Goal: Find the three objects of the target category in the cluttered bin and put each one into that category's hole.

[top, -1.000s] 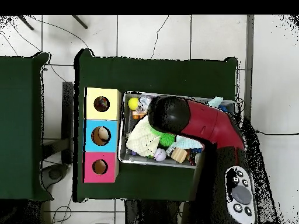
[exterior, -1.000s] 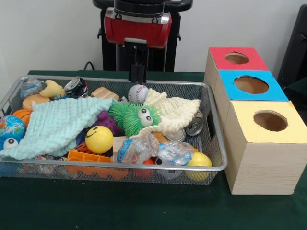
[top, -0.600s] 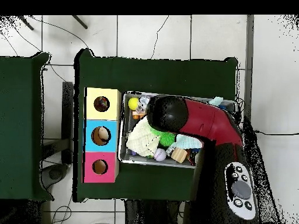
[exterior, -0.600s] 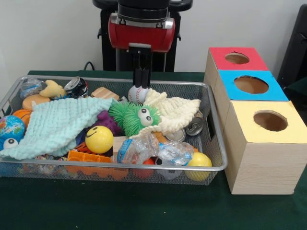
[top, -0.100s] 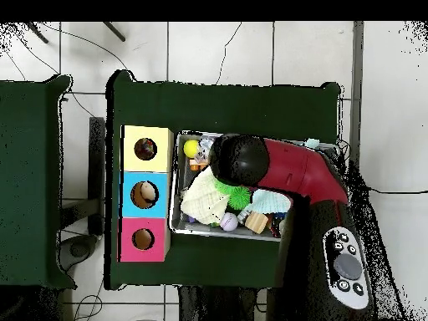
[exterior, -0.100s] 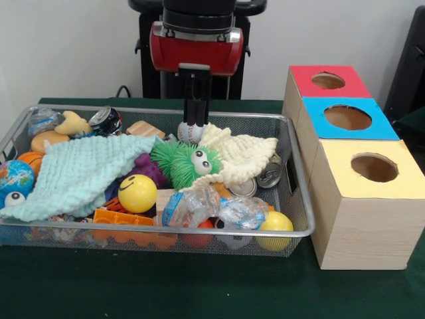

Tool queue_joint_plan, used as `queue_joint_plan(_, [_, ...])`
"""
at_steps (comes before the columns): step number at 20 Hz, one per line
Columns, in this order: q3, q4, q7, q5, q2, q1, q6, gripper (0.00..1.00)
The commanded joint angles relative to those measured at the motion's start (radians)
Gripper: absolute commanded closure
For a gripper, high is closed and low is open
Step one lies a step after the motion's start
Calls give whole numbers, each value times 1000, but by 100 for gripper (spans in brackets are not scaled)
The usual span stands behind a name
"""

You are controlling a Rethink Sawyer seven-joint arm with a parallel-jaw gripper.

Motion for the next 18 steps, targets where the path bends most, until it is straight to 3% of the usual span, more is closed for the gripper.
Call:
queue_joint_plan(1, [111,-46,-147,-70,39,-46,134,100])
queue_joint_plan(6, [127,-105,-176,-94,41,-57,189,100])
queue_joint_plan(18, [199,-203,-250,-150,94,-112,208,100])
